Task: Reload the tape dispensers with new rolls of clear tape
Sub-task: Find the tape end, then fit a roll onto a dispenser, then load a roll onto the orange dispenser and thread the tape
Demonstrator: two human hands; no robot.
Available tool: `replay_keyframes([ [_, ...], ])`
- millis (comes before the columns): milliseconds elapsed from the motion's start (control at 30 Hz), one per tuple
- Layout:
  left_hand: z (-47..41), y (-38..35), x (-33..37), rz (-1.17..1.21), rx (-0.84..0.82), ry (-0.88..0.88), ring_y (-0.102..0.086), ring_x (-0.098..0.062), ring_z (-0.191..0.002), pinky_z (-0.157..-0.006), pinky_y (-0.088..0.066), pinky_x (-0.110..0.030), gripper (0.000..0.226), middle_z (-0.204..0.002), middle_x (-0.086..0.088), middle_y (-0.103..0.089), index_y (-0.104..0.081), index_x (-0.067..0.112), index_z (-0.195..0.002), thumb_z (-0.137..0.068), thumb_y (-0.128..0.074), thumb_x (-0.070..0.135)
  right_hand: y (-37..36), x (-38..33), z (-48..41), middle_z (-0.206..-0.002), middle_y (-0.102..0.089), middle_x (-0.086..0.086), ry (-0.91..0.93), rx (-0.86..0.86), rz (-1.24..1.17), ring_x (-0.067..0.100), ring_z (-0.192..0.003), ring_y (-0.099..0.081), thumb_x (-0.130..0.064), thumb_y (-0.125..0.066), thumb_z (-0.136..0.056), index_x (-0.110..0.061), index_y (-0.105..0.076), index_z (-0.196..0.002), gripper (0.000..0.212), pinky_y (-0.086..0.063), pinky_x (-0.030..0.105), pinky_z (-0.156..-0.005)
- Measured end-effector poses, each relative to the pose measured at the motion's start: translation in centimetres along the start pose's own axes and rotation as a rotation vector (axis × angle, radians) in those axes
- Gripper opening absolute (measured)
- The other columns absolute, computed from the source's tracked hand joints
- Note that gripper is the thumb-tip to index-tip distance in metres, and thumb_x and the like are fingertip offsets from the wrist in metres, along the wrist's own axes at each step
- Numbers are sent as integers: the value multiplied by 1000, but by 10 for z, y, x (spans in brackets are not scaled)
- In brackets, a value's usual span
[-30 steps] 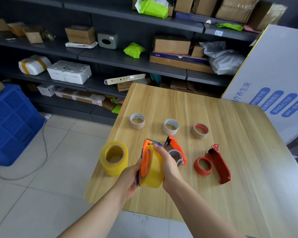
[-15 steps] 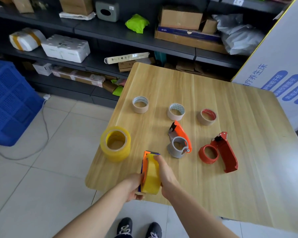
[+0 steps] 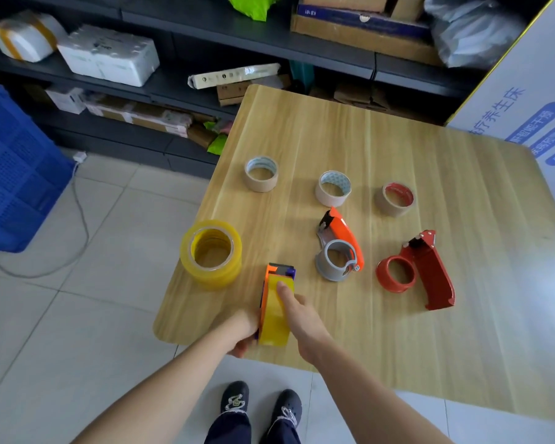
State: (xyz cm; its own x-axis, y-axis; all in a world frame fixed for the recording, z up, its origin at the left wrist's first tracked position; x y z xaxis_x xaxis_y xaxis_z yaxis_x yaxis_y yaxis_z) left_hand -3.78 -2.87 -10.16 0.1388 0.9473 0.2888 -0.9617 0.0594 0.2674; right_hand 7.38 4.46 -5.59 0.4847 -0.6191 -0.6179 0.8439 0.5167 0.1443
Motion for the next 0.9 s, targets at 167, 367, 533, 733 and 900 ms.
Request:
replay_keyframes([
  [167, 12, 37, 25, -16, 312, -370, -57, -20, -64, -63, -50, -31, 29, -72, -3, -61, -56, 11, -74, -87, -44, 35, -4, 1, -2, -116, -63, 4, 13, -36, 2, 21, -106, -58, -57, -54, -92, -16, -53, -113, 46, -46, 37, -99],
  [367, 29, 22, 29, 319, 12, -508, -64, -18, -75, -70, -47, -33, 42, -75, -6, -68, -65, 12, -76, -70, -53, 52, 8, -1, -10, -105, -66, 4, 23, 20, 42, 22, -104, -61, -60, -65, -82, -17, -58, -102, 48, -51, 44, -97],
  [533, 34, 20, 34, 225, -35, -540, -65, -14, -86, -74, -47, -27, 23, -91, -1, -74, -70, 17, -95, -93, -56, 35, 6, -1, -10, -114, -67, 7, -27, 19, 30, 26, -104, -65, -59, -69, -79, -18, -57, -121, 60, -56, 41, -89],
  [733, 36, 30, 29, 102, 74, -482, -67, -28, -88, -80, -52, -40, 47, -93, -11, -72, -69, 13, -92, -76, -59, 55, 14, -26, -2, -96, -58, 0, 40, 78, 307, 19, -92, -57, -48, -60, -89, -17, -51, -113, 40, -47, 31, -76],
  [900, 55, 75, 31, -192, 414, -447, -58, -20, -58, -53, -40, -26, 29, -67, 5, -59, -57, 25, -79, -84, -57, 53, -15, -84, 11, -129, -53, 4, 512, 224, 910, 25, -121, -49, -36, -58, -89, -19, -51, -131, 46, -44, 37, -97],
])
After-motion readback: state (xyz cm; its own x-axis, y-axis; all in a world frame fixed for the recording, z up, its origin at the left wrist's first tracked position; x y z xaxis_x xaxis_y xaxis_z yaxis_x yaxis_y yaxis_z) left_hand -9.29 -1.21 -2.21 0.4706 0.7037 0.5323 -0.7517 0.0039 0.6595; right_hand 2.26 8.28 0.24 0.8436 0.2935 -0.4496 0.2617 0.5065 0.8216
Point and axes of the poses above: each hand's wrist, its own z-axis away from the middle knuckle, its own y-axis out of the back of the hand, x = y × z, the point moved 8 cm from there along -z, towards the middle knuckle
